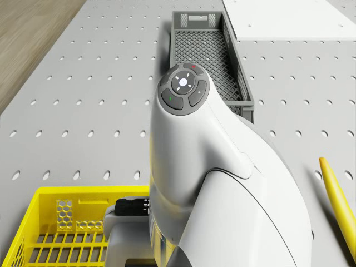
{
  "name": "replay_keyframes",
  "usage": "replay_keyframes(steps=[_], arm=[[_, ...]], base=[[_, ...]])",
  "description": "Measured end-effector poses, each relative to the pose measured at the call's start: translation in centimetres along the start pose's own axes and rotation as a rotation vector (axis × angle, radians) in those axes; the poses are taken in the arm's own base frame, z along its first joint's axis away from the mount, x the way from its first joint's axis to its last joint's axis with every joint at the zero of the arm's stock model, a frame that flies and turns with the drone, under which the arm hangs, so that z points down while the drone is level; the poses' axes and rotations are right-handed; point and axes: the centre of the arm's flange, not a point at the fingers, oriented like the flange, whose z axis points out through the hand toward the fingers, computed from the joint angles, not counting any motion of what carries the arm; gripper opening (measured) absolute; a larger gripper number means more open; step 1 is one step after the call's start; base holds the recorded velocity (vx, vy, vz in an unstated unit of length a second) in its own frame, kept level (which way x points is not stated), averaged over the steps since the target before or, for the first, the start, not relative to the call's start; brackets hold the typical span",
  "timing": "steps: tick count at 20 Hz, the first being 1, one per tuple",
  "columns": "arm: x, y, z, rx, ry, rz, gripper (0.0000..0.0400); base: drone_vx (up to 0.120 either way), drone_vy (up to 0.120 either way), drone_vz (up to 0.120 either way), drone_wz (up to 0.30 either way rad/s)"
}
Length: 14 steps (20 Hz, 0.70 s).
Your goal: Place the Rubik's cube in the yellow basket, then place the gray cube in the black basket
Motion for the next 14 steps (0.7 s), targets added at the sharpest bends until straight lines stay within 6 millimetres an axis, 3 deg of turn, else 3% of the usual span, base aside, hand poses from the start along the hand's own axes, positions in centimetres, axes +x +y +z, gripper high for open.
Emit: replay_keyframes(steps=[14], arm=[[0.00,0.00,0.00,0.000,0.000,0.000,0.0400]], base=[[0.006,-0.120,0.000,0.000]])
